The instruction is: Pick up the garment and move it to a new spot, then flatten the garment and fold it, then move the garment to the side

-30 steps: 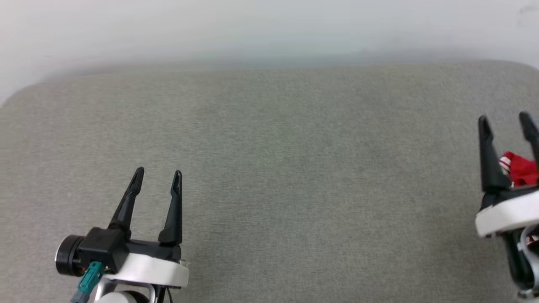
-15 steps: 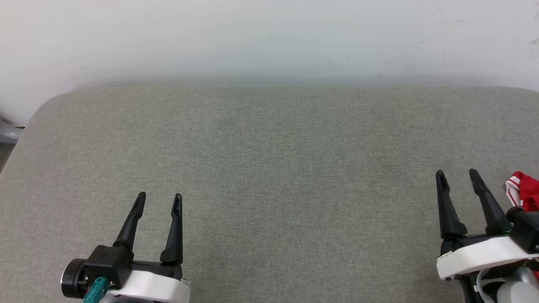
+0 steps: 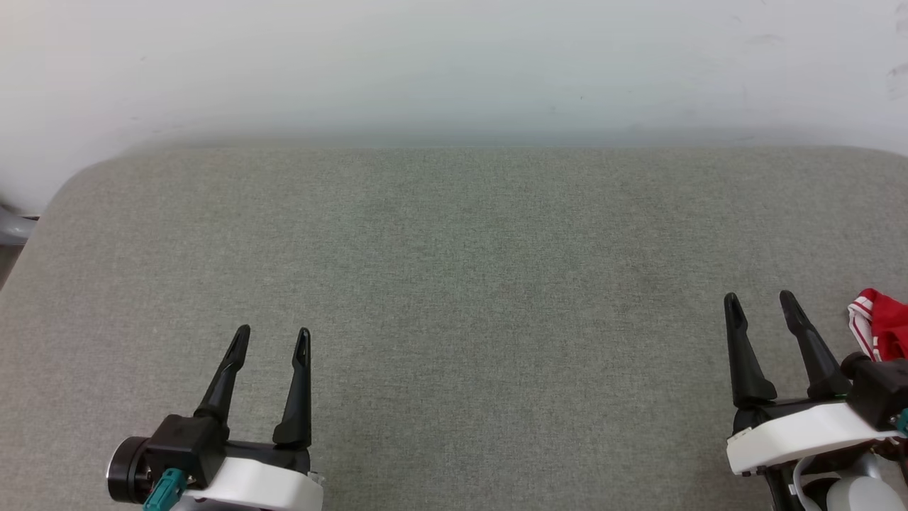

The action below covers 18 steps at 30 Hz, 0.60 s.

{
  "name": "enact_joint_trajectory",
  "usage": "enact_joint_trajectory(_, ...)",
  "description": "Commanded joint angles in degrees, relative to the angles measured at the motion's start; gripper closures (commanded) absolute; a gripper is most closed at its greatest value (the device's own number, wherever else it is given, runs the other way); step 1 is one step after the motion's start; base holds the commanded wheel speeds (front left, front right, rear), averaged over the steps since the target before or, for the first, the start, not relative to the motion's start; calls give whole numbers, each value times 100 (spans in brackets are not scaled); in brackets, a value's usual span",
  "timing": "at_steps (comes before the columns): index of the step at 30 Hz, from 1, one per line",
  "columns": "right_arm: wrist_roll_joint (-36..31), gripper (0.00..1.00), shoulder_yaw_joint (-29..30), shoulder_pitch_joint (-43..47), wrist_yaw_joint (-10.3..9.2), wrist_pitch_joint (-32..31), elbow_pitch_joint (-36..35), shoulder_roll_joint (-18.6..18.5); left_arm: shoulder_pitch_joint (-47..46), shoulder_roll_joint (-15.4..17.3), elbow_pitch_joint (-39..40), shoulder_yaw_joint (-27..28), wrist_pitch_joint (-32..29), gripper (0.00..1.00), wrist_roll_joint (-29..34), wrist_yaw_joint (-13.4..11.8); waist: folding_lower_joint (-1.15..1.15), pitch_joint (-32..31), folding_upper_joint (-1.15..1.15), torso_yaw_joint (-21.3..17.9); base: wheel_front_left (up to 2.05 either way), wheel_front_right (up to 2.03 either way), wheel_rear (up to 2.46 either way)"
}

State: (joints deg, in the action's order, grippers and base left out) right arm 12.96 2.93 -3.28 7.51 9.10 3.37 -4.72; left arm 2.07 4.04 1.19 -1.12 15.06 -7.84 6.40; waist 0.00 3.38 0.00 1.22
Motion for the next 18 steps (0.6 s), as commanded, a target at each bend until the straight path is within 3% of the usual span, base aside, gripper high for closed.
enact_joint_trajectory(1,20,0,2,26,-5,31,-31,32,44,-19,-18,36,14,0,-29,12,0,2,0,4,0,0,0)
enact_joint_trajectory(9,37,0,-8,84,-5,20,-72,52,37,-60,-45,126,14,0,-29,61,0,27,0,19,0,0,0)
enact_joint_trajectory(10,10,100,-3,5,0,1,-49,24,0,-60,-42,127,0,100,-39,49,0,28,0,19,0,0,0)
enact_joint_trajectory(14,56,100,-5,61,0,-16,155,32,50,-87,-240,114,-31,100,-92,49,0,28,0,19,0,0,0)
enact_joint_trajectory(18,499,100,18,36,0,-107,207,40,16,-69,-284,121,-123,100,-588,44,0,17,0,14,0,0,0)
